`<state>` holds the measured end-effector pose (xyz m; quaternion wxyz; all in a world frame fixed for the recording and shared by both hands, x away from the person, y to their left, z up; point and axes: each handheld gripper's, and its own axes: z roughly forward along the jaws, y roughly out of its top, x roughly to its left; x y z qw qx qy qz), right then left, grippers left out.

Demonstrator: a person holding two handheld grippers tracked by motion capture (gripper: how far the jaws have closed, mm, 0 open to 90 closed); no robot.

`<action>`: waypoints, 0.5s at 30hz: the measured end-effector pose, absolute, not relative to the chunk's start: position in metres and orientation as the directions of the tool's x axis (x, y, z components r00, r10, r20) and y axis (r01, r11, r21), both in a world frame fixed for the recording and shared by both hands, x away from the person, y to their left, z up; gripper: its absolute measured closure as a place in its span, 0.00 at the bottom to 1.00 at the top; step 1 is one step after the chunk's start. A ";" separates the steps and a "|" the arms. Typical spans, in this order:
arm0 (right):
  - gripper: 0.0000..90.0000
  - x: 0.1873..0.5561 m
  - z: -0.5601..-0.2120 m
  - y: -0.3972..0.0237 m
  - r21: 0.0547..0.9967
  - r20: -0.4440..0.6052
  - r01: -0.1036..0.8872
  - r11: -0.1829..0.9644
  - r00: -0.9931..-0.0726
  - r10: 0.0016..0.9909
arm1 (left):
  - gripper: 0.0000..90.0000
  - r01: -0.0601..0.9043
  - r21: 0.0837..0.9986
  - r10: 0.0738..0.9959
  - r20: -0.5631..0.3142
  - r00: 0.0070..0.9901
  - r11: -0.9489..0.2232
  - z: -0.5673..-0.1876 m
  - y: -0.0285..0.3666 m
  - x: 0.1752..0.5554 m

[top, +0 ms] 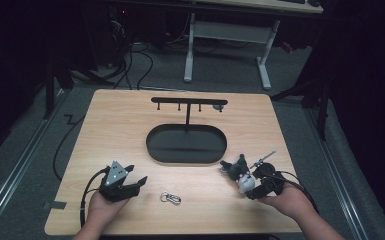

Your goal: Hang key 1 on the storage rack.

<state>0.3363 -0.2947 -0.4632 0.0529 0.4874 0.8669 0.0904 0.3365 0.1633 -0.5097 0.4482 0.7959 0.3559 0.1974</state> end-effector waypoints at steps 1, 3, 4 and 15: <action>0.25 0.337 -0.464 -0.293 0.210 0.000 0.836 0.507 -0.518 0.855 | 0.40 0.389 0.853 0.741 -0.004 0.671 -0.348 -0.510 0.163 0.336; 0.25 0.339 -0.466 -0.289 0.209 0.007 0.833 0.512 -0.525 0.851 | 0.40 0.390 0.851 0.738 -0.004 0.675 -0.352 -0.510 0.163 0.336; 0.25 0.340 -0.466 -0.288 0.204 0.012 0.834 0.512 -0.526 0.851 | 0.40 0.389 0.852 0.738 -0.004 0.674 -0.351 -0.510 0.163 0.336; 0.24 0.356 -0.474 -0.281 0.210 0.043 0.851 0.481 -0.499 0.865 | 0.40 0.391 0.849 0.738 -0.002 0.675 -0.355 -0.510 0.163 0.336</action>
